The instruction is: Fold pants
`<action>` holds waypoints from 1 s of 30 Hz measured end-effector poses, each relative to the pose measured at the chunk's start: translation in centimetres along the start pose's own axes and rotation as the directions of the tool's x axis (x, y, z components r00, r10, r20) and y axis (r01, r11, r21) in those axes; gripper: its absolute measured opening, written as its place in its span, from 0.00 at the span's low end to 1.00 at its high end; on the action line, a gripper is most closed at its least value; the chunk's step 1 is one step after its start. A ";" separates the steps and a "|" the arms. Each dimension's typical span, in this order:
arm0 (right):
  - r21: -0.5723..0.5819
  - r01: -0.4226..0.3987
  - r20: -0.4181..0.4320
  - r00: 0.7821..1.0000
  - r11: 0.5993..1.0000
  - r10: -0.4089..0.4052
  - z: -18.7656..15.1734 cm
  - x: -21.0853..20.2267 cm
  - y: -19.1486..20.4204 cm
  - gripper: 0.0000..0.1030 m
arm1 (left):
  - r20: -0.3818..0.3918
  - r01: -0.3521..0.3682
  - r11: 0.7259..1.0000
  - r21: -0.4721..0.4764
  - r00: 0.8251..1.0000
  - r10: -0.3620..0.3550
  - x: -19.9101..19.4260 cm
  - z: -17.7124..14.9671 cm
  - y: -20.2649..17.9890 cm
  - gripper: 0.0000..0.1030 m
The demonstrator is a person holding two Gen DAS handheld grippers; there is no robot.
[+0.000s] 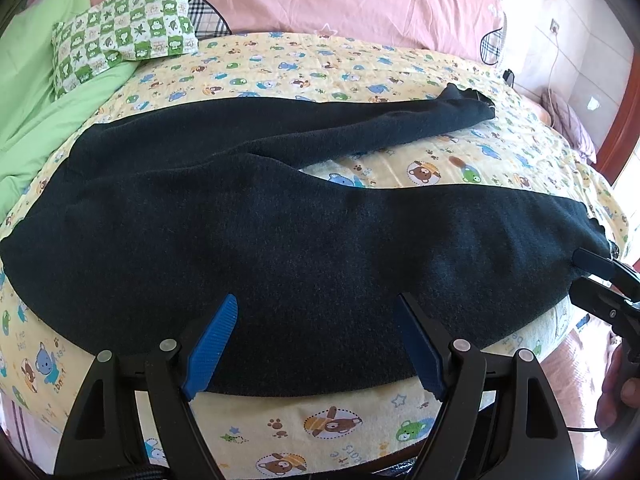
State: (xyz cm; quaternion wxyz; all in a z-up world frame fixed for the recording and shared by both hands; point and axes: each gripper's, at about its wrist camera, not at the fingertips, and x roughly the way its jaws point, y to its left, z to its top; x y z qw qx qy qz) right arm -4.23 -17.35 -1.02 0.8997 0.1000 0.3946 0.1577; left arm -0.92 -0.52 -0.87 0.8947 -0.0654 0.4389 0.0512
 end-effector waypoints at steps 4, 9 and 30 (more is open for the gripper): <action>0.001 0.000 0.000 1.000 1.000 0.000 0.0 0.0 0.1 1.00 | -0.002 -0.001 1.000 -0.001 1.000 0.001 0.1 0.0 0.0 0.79; 0.003 -0.003 0.001 1.000 1.000 0.003 0.1 0.0 0.1 1.00 | -0.007 0.001 1.000 -0.002 1.000 -0.001 0.0 0.1 0.1 0.79; 0.103 -0.074 0.045 0.997 0.992 0.070 8.0 1.7 -5.8 1.00 | 0.005 -0.053 0.997 0.047 0.999 0.053 0.9 6.4 1.3 0.79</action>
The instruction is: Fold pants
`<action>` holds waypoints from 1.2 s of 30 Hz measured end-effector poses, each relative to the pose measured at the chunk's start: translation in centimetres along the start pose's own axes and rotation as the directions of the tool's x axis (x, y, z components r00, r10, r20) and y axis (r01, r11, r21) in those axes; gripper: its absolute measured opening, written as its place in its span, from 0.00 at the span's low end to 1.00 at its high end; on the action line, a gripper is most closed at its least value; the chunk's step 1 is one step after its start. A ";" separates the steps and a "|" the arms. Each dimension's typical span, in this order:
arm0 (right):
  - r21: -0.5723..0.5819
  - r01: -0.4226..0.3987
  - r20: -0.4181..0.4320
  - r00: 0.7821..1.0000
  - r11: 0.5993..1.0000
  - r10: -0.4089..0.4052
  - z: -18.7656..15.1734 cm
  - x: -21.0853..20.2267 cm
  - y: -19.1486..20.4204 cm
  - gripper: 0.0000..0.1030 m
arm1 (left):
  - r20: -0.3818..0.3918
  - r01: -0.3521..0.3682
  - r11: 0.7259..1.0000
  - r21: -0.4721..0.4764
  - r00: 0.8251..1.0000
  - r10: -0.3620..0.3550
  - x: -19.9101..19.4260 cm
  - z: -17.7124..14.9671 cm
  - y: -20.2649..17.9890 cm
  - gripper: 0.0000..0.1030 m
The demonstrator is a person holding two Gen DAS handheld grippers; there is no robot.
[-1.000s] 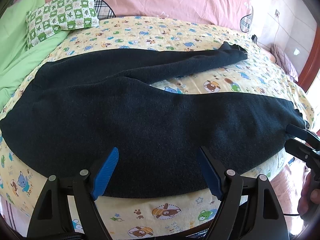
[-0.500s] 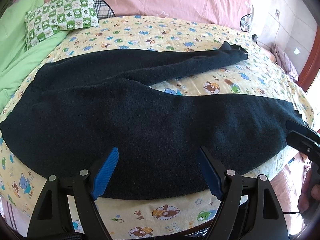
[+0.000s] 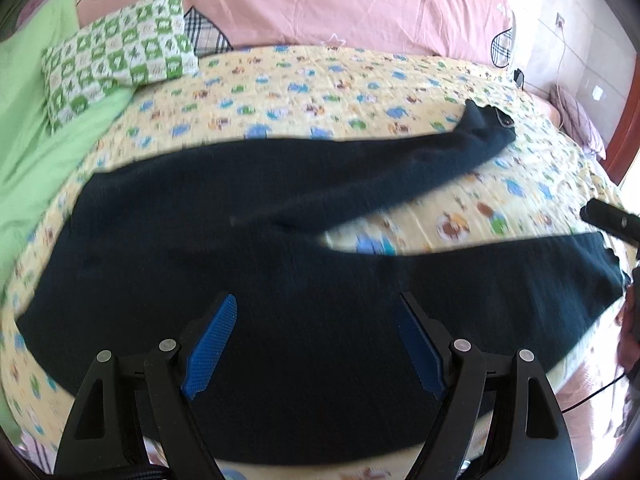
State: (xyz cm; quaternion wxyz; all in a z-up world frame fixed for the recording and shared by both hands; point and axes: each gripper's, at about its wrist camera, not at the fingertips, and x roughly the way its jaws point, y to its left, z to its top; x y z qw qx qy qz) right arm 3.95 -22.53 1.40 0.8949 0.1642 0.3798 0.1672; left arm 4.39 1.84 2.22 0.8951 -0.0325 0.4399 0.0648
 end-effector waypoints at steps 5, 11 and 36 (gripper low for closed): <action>0.055 0.023 0.020 1.000 0.998 -0.024 3.2 0.5 -2.7 1.00 | 0.008 0.002 0.997 0.077 1.000 -0.003 1.5 3.7 -0.2 0.79; 0.096 0.054 0.020 0.998 0.994 -0.056 7.4 1.6 -6.0 0.92 | -0.028 0.066 0.983 0.170 0.998 -0.062 4.6 7.9 -0.9 0.79; 0.365 0.110 -0.109 0.991 0.924 -0.075 15.9 11.6 -17.3 0.37 | -0.360 0.371 0.813 0.450 0.908 -0.215 18.9 16.2 -3.1 0.79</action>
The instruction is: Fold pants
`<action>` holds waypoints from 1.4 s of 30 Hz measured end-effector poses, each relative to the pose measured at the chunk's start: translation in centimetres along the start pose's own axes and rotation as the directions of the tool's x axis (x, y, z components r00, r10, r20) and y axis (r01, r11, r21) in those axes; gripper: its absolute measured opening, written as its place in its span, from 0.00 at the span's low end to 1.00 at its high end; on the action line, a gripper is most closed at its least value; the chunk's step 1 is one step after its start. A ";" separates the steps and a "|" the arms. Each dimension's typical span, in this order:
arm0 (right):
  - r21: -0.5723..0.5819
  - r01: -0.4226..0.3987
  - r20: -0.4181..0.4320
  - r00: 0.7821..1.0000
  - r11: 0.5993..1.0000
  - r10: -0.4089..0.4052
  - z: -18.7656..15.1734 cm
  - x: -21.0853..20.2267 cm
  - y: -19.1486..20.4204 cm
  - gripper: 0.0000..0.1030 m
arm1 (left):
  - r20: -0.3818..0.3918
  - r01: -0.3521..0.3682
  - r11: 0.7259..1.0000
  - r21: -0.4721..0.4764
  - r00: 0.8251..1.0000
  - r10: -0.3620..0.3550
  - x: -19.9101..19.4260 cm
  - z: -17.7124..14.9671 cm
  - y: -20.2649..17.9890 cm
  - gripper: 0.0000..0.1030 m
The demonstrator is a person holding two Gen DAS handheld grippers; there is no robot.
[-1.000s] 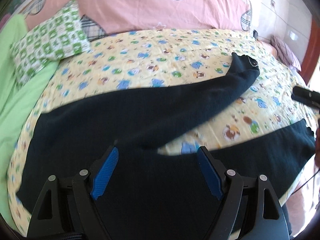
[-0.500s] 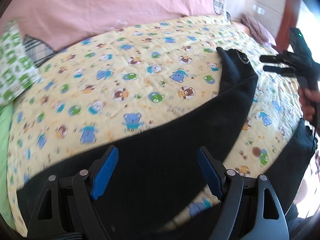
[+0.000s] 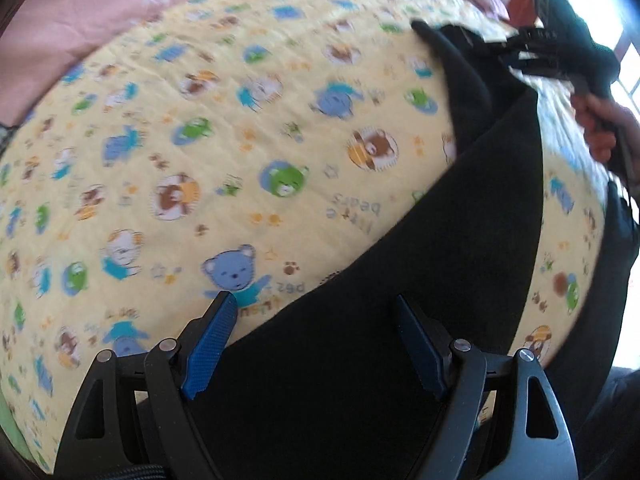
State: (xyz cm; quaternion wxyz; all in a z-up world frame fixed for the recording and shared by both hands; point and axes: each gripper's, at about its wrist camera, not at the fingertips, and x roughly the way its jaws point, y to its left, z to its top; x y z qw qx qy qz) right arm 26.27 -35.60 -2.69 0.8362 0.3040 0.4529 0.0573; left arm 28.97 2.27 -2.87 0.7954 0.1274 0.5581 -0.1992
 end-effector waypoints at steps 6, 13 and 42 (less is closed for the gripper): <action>0.001 -0.017 0.045 0.999 1.000 0.017 -0.4 -1.3 0.2 0.09 | -0.033 0.067 0.995 0.077 0.997 -0.064 0.0 0.6 -2.0 0.15; 0.010 -0.057 0.105 0.993 0.998 0.056 -2.0 -4.8 0.7 0.07 | 0.044 0.025 0.995 0.100 0.999 -0.029 -3.1 -1.4 -4.2 0.05; 0.041 -0.115 0.210 0.972 0.993 0.104 -17.2 -19.4 0.9 0.07 | 0.282 0.106 0.994 -0.026 0.955 -0.094 -15.1 -13.6 -10.7 0.04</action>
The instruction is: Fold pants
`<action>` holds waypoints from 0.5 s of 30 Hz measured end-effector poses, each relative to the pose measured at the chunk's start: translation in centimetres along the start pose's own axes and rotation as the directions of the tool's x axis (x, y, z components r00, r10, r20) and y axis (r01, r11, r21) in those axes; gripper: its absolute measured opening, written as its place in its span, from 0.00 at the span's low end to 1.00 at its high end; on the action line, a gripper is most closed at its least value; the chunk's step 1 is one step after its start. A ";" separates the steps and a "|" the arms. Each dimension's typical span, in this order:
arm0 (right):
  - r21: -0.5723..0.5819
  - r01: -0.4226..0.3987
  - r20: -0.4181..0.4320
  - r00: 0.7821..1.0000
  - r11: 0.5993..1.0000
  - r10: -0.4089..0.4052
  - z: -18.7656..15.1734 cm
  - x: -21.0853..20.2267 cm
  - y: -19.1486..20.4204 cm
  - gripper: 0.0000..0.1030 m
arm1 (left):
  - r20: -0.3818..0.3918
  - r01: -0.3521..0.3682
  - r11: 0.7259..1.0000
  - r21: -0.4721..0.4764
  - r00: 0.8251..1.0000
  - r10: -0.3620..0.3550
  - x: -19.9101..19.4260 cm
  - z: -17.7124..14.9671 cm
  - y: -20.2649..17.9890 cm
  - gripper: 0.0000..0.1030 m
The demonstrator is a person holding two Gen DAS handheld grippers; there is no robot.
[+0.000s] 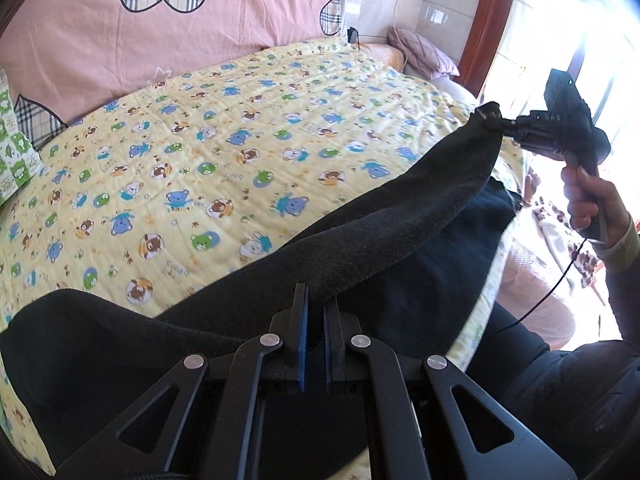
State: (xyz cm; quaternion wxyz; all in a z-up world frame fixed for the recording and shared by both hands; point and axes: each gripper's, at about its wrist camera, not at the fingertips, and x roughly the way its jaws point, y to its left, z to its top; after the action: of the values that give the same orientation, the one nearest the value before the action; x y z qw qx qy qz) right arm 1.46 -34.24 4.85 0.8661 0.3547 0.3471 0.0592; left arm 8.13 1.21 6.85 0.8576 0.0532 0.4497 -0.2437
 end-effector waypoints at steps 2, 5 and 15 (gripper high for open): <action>0.008 0.004 -0.001 1.000 1.000 -0.004 -0.9 -0.8 -0.3 0.07 | 0.003 0.002 1.000 -0.001 1.000 -0.002 -0.4 -0.5 -0.4 0.04; 0.017 0.011 -0.003 1.000 1.000 -0.011 -2.2 -1.7 -0.8 0.07 | 0.004 0.004 1.000 0.000 1.000 -0.004 -0.7 -1.3 -1.1 0.04; 0.050 0.071 -0.055 0.996 0.996 -0.068 -7.7 -2.1 -3.9 0.07 | -0.050 0.027 0.999 -0.029 0.998 -0.028 0.6 -4.8 -2.7 0.04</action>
State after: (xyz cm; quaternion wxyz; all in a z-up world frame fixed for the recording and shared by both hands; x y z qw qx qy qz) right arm -5.64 -33.41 -0.42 0.8488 0.3629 0.3834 0.0293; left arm 3.62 0.14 3.88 0.8433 0.0409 0.4752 -0.2478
